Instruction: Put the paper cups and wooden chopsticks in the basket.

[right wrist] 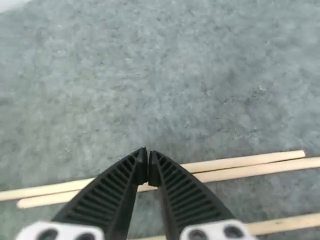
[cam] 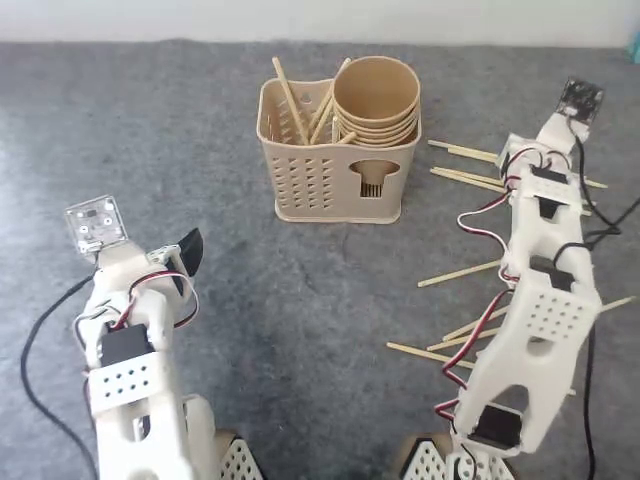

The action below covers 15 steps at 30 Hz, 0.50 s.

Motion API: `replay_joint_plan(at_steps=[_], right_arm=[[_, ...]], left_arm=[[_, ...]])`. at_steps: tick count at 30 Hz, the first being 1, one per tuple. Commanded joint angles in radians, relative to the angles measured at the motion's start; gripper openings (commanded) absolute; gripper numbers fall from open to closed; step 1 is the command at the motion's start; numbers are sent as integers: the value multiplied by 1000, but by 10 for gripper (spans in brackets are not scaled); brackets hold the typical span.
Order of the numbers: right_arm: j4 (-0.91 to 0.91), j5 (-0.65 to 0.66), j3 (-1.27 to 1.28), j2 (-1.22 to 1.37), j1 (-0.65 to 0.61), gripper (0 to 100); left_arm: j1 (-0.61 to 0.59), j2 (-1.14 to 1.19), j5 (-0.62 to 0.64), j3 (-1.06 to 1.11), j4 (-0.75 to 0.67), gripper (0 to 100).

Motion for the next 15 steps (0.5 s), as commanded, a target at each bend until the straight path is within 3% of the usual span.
replay_joint_plan(at_steps=[1, 5, 15], right_arm=[[27, -9, -137, 41, -4, 9], [254, -5, -261, 108, -12, 9], [763, 232, -420, 133, -19, 9]], left_arm=[[2, 8, -6, -8, -29, 308], [2, 8, -6, -8, -29, 308], [0, 8, -6, -8, -29, 308]])
